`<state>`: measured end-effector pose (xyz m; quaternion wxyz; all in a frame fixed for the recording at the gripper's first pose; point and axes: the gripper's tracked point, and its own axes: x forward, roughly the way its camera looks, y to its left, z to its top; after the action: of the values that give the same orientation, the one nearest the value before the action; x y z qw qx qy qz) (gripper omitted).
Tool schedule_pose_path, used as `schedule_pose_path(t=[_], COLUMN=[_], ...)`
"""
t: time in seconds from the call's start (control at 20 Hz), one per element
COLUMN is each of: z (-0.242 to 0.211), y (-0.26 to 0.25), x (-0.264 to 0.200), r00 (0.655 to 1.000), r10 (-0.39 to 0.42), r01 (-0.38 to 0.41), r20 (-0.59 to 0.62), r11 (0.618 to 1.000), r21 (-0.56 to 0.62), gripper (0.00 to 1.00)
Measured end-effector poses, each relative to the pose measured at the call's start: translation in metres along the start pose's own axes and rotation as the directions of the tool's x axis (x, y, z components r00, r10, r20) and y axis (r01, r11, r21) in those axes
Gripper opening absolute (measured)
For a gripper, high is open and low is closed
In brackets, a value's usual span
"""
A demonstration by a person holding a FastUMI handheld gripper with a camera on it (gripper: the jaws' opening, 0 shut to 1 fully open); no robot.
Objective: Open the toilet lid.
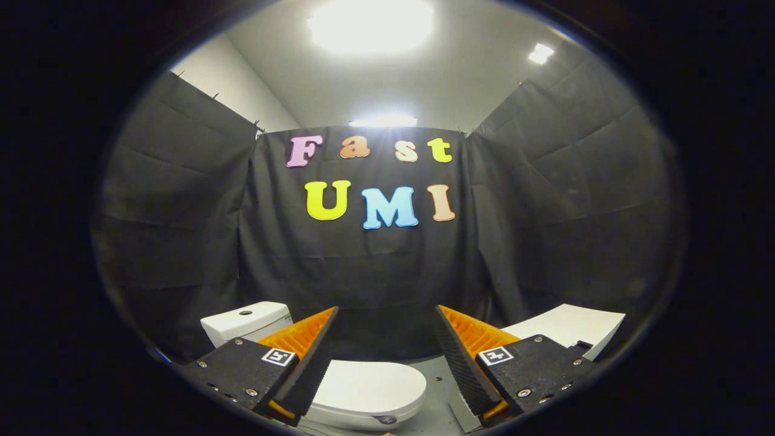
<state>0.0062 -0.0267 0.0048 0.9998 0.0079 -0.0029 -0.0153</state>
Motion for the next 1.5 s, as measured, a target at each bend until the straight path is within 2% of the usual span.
schedule_pose_path(t=[0.35, 0.5, 0.75, 1.05, 1.2, 1.4, 1.5], z=[-0.026, -0.073, -0.159, -0.253, -0.297, -0.344, -0.359], y=[-0.007, 0.009, 0.035, 0.066, 0.068, 0.068, 0.065], x=[0.012, 0.018, 0.025, 0.037, 0.037, 0.037, 0.034], r00=[1.0, 1.0, 0.991, 0.944, 0.915, 0.882, 0.873], r10=[-0.003, 0.025, 0.063, 0.166, 0.175, 0.172, 0.181], r01=[0.002, -0.025, -0.045, -0.084, -0.027, 0.046, 0.079], r20=[0.026, 0.001, -0.115, -0.286, -0.363, -0.44, -0.453], r11=[0.998, 0.993, 0.987, 0.956, 0.925, 0.895, 0.864], r21=[0.055, 0.117, 0.154, 0.281, 0.379, 0.443, 0.497], gripper=[0.94, 0.94, 0.95, 0.96, 0.96, 0.96, 0.96])
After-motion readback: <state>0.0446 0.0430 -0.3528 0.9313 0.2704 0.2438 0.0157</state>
